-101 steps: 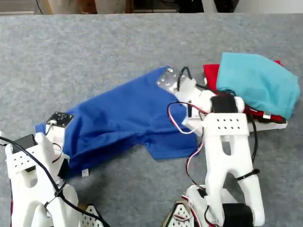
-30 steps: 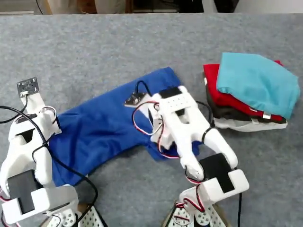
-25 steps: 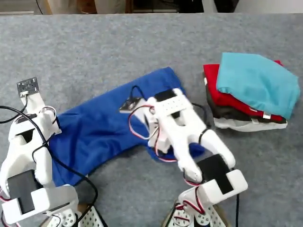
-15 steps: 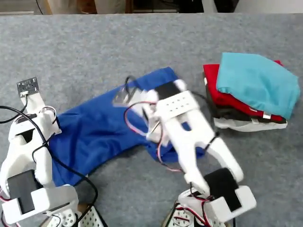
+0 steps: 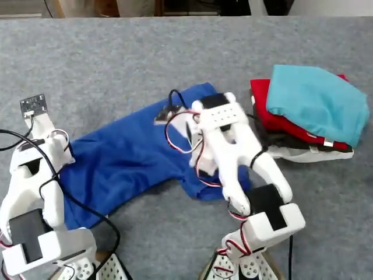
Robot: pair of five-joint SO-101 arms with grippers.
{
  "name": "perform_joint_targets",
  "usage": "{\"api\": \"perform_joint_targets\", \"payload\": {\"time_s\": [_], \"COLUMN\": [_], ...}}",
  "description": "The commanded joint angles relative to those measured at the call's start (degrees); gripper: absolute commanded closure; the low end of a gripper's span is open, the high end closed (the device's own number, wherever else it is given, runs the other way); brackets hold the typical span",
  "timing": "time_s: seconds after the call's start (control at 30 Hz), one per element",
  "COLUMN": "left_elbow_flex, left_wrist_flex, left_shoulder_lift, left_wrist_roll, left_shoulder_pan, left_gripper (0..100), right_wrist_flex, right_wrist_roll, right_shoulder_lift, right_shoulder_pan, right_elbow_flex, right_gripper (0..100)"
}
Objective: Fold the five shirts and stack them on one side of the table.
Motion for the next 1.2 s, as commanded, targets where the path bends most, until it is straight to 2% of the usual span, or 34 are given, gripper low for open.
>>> {"api": "perform_joint_targets", "payload": {"time_s": [0.0, 0.1, 0.23, 0.47, 0.57, 0.7, 0.77, 0.93, 1.17], "left_elbow_flex": [-3.6, -3.52, -4.22, -6.86, -6.77, -6.77, -6.77, -7.03, -7.12], "left_wrist_flex": [-0.18, -0.26, -0.7, -0.88, -0.88, -0.88, -0.88, -0.88, -0.97], "left_shoulder_lift": [-0.22, -0.22, 1.45, 5.49, 5.41, 5.41, 5.41, 5.41, 5.49], "left_wrist_roll": [0.09, -0.09, 0.18, 0.26, 0.26, 0.26, 0.26, 0.26, 2.99], "left_shoulder_pan": [-1.58, -1.58, -1.58, -3.69, -3.52, -3.43, -3.43, -3.69, -3.96], "left_gripper": [98, 98, 98, 98, 98, 98, 98, 98, 98], "right_wrist_flex": [-3.08, -7.56, -8.26, 8.0, 7.03, -1.32, -2.02, -3.34, -4.57], "right_wrist_roll": [1.93, 2.73, 2.73, 2.99, 3.16, 5.71, 5.71, 5.54, 4.13], "right_shoulder_lift": [-0.13, -0.13, -0.13, -3.56, -7.08, -4.79, -2.24, 0.4, 0.4], "right_shoulder_pan": [-4.97, -7.34, -6.55, -4.18, 1.45, 8.75, 10.07, 9.89, 5.93], "right_elbow_flex": [6.11, 11.65, 10.77, -3.91, -8.13, -4.26, -1.89, 4.62, 11.91], "right_gripper": [99.7, 99.7, 99.7, 99.7, 99.7, 99.7, 99.7, 99.7, 99.7]}}
